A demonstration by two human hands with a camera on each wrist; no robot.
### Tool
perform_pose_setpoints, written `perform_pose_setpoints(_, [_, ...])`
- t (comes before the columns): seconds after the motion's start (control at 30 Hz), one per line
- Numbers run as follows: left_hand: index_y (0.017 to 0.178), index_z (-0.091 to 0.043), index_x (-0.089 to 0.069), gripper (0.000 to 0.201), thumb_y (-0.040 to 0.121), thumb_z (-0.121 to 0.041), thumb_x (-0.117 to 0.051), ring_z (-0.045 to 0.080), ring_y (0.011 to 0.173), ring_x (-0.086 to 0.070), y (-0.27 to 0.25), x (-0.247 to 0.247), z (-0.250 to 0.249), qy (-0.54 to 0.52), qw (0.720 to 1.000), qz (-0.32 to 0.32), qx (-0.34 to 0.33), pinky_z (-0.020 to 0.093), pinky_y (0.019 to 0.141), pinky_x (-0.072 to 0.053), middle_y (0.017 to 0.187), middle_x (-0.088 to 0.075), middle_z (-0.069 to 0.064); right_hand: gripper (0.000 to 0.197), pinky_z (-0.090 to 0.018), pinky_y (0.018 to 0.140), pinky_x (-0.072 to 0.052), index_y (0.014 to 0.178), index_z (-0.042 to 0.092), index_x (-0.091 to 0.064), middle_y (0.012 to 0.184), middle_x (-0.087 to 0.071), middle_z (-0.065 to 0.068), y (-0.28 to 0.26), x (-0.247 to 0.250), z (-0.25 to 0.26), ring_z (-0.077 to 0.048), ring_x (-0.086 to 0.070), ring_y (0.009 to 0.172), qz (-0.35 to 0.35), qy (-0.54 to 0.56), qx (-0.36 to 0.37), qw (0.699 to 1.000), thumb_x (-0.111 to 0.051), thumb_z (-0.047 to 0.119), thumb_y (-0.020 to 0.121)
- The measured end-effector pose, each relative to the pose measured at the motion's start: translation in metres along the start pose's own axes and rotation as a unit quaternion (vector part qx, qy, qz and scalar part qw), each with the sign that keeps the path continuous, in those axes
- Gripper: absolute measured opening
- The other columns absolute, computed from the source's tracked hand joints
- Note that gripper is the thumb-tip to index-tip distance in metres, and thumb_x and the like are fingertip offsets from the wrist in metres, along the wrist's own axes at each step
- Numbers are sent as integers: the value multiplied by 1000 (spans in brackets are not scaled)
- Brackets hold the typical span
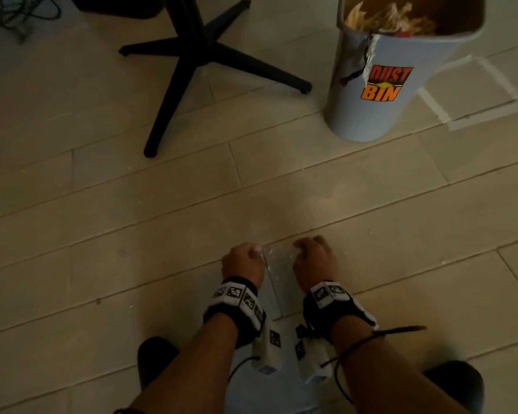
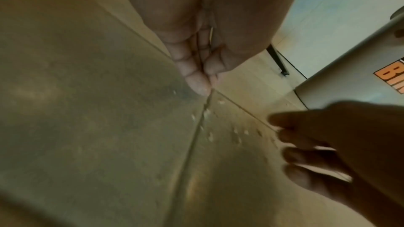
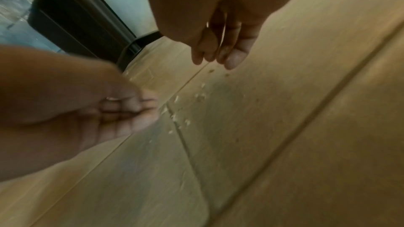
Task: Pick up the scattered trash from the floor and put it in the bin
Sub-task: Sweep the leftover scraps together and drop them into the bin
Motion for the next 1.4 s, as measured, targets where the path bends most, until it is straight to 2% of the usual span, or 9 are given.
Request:
perform_pose_setpoints(0.1, [102, -20, -74, 26, 91, -13, -52, 29, 101, -65, 11, 12, 5, 14, 1000, 3, 7, 24, 85, -49, 108, -72, 6, 36, -40, 92, -44, 118, 13, -64, 126, -50, -14, 8, 16, -4, -36, -46, 118, -24, -35, -24, 999, -48, 4, 87])
perform_pose_setpoints(0.33, [103, -14, -75, 29, 89, -7, -51, 24, 99, -67, 1, -21, -13, -4, 990, 118, -76, 22, 85, -50, 104, -73, 7, 32, -38, 96, -44, 119, 14, -64, 123, -50, -13, 3, -6, 9, -34, -46, 121, 112, -122, 28, 986, -51, 13, 90])
perform_pose_setpoints(0.5, [86, -12, -77, 23, 84, -6, -55, 27, 86, -70, 13, -3, 6, -60, 994, 81, -29, 39, 84, -58, 89, -75, 11, 37, -37, 96, -43, 123, 13, -63, 125, -53, -13, 7, 3, 1, -35, -50, 119, 79, -65, 10, 995, -47, 8, 89])
perform_pose_setpoints(0.67, [73, -32, -75, 22, 73, -20, -57, 24, 81, -72, 7, -15, 23, -30, 993, 111, 5, 40, 78, -60, 83, -76, 2, 36, -38, 93, -47, 120, 18, -64, 125, -52, -9, 2, 0, -1, -31, -47, 120, 96, -124, 36, 987, -47, 10, 89])
perform_pose_setpoints(0.77, [88, -28, -77, 33, 73, -15, -51, 21, 88, -71, -3, -31, 4, -24, 986, 163, -31, 38, 82, -59, 92, -76, 2, 29, -38, 86, -48, 116, 18, -61, 122, -50, -5, -11, -13, 4, -28, -46, 119, 111, -172, 84, 975, -48, 15, 91])
perform_pose_setpoints(0.97, [96, -22, -77, 22, 84, -18, -58, 24, 99, -68, 2, -2, 16, 36, 996, 80, -14, 30, 92, -53, 103, -74, 3, 39, -35, 88, -43, 124, 20, -58, 128, -49, -4, -7, 2, -9, -27, -44, 121, 62, -166, 58, 983, -48, 9, 87])
perform_pose_setpoints(1.13, [96, -21, -76, 28, 80, -14, -54, 24, 88, -71, -11, -25, 9, -59, 986, 157, -20, 40, 84, -58, 93, -75, 5, 38, -34, 88, -44, 122, 19, -62, 123, -53, -5, -17, -16, -2, -28, -49, 116, 116, -170, 102, 973, -48, 10, 88])
perform_pose_setpoints(1.27, [99, -22, -74, 27, 83, -18, -53, 25, 96, -67, -1, -12, -4, 45, 986, 122, -102, 37, 87, -55, 104, -72, 5, 35, -41, 80, -48, 114, 13, -66, 115, -58, -12, -18, -14, -5, -36, -53, 108, 46, -135, 118, 983, -54, 6, 82])
perform_pose_setpoints(1.4, [123, -22, -62, 36, 90, -13, -50, 27, 109, -58, -2, -12, -10, 122, 968, 128, -177, 32, 94, -48, 123, -53, 4, 33, -46, 80, -48, 114, 14, -67, 114, -59, -13, -19, -9, -13, -38, -55, 102, 4, -180, 130, 975, -61, 15, 81])
Point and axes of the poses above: each hand's wrist, its own y-axis towards the middle knuckle, its own x-axis out of the back of the hand, z = x × y, the point moved 4 cm from there along y, towards the middle knuckle
